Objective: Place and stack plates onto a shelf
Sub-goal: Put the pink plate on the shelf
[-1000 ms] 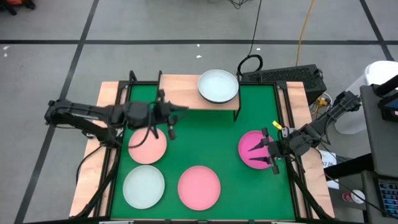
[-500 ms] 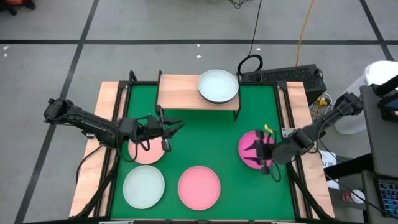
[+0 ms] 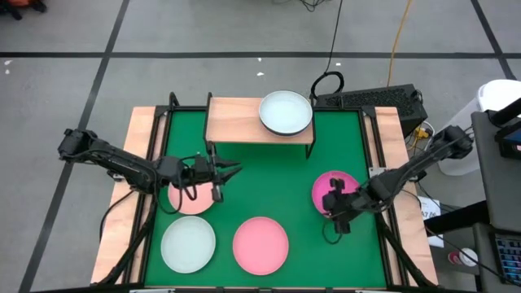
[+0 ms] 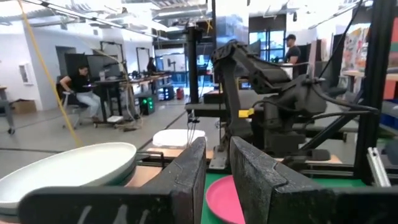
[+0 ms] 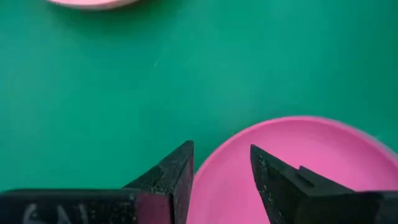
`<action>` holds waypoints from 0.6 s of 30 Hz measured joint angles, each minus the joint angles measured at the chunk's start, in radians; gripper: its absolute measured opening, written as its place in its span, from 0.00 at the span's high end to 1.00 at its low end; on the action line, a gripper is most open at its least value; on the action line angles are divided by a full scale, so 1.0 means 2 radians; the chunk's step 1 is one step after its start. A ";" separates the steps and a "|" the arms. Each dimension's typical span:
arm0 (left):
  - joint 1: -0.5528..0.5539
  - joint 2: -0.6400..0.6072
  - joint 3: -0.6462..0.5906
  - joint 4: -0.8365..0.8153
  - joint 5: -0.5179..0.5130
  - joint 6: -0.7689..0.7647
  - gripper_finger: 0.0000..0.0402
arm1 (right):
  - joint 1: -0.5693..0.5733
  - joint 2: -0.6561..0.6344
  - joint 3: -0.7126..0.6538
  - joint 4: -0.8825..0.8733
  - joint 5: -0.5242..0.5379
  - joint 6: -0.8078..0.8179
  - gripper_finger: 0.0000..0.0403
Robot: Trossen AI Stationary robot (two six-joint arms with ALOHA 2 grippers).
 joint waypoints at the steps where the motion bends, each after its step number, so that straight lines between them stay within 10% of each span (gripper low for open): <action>1: 0.000 0.000 0.000 0.000 0.000 0.001 0.80 | 0.000 0.005 0.000 0.001 -0.005 0.008 0.65; 18: 0.001 0.000 0.000 0.003 0.000 0.012 0.80 | 0.008 0.061 0.000 -0.031 -0.030 0.084 0.65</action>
